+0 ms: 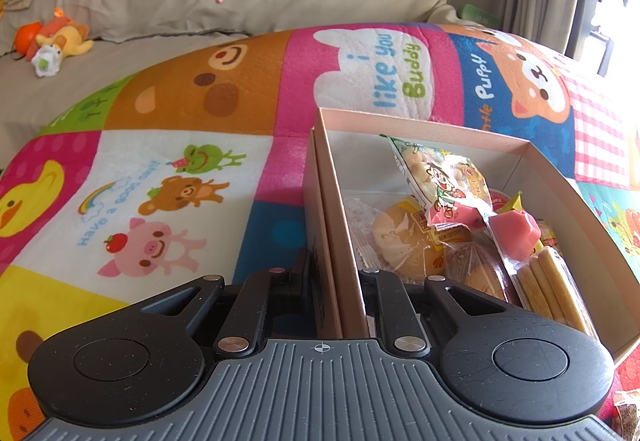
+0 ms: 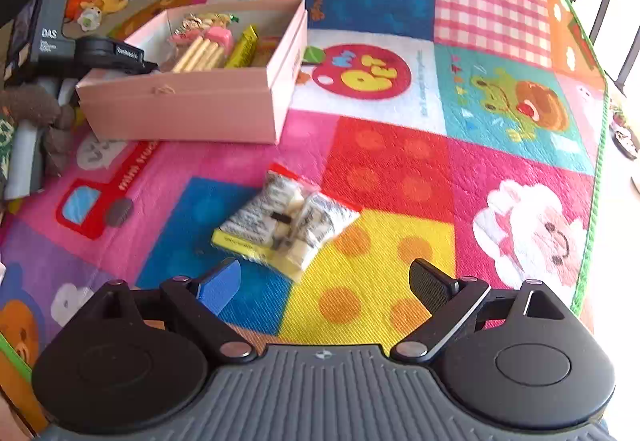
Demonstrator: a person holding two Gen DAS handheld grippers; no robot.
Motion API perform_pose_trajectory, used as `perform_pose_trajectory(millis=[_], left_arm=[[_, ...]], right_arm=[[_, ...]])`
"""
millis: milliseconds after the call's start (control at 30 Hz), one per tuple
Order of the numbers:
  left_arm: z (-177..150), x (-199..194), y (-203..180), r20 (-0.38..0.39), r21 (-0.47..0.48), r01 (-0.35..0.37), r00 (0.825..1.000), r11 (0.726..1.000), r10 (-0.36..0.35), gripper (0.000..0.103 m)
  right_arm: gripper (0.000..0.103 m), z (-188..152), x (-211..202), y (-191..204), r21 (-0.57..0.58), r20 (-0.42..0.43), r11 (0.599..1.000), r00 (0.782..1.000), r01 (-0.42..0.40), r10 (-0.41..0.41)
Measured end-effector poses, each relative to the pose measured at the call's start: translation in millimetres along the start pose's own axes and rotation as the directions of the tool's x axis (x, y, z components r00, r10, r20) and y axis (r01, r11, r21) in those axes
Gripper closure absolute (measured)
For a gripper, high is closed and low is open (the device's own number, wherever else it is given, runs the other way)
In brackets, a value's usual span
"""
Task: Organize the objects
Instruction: 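Move the open right tool back to the white candy packets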
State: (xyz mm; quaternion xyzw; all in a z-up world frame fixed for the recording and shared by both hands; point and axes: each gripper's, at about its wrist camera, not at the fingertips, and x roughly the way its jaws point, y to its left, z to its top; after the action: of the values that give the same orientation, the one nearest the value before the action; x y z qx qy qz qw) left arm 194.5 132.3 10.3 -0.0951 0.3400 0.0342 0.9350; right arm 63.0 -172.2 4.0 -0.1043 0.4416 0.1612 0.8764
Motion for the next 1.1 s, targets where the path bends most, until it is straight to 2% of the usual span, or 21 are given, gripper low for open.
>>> perform_pose_trajectory(millis=[67, 133, 200, 233, 300, 333, 367, 433, 700, 867, 1000, 1100], left_arm=[[0, 0, 0, 0.000, 0.000, 0.000, 1.000, 1.000, 0.000, 0.088], [0, 0, 0, 0.000, 0.001, -0.001, 1.000, 1.000, 0.001, 0.088], [0, 0, 0, 0.000, 0.001, -0.001, 1.000, 1.000, 0.001, 0.088], [0, 0, 0, 0.000, 0.001, -0.001, 1.000, 1.000, 0.001, 0.088], [0, 0, 0, 0.000, 0.002, -0.001, 1.000, 1.000, 0.001, 0.088], [0, -1, 0, 0.000, 0.002, -0.001, 1.000, 1.000, 0.001, 0.088], [0, 0, 0, 0.000, 0.002, -0.001, 1.000, 1.000, 0.001, 0.088], [0, 0, 0, 0.000, 0.001, -0.001, 1.000, 1.000, 0.001, 0.088], [0, 0, 0, 0.000, 0.002, -0.001, 1.000, 1.000, 0.001, 0.088], [0, 0, 0, 0.000, 0.002, -0.002, 1.000, 1.000, 0.002, 0.088], [0, 0, 0, 0.000, 0.003, -0.002, 1.000, 1.000, 0.002, 0.088], [0, 0, 0, 0.000, 0.002, -0.002, 1.000, 1.000, 0.002, 0.088]], right_arm=[[0.005, -10, 1, -5, 0.015, -0.004, 0.999, 0.999, 0.033, -0.033], [0.005, -13, -1, -10, 0.038, 0.002, 0.998, 0.999, 0.051, -0.051], [0.005, -14, -9, -8, 0.036, 0.037, 0.999, 0.999, 0.012, -0.014], [0.011, -14, -12, -3, 0.022, 0.052, 1.000, 0.999, -0.013, 0.012], [0.035, -14, -17, 12, -0.039, 0.061, 0.996, 0.995, -0.080, 0.083], [0.053, -13, -18, 21, -0.062, 0.049, 0.990, 0.990, -0.126, 0.129], [0.059, -13, -17, 27, -0.068, 0.035, 0.984, 0.985, -0.164, 0.166], [0.063, -13, -11, 40, -0.083, 0.016, 0.975, 0.978, -0.207, 0.209], [0.067, -5, 4, 61, -0.125, 0.053, 0.976, 0.981, -0.177, 0.185], [0.067, -2, 7, 58, -0.119, 0.062, 0.979, 0.983, -0.165, 0.173], [0.066, -1, 10, 37, -0.073, 0.082, 0.997, 0.996, -0.039, 0.045], [0.066, -2, 9, 20, -0.051, 0.094, 0.997, 0.994, 0.066, -0.061]])
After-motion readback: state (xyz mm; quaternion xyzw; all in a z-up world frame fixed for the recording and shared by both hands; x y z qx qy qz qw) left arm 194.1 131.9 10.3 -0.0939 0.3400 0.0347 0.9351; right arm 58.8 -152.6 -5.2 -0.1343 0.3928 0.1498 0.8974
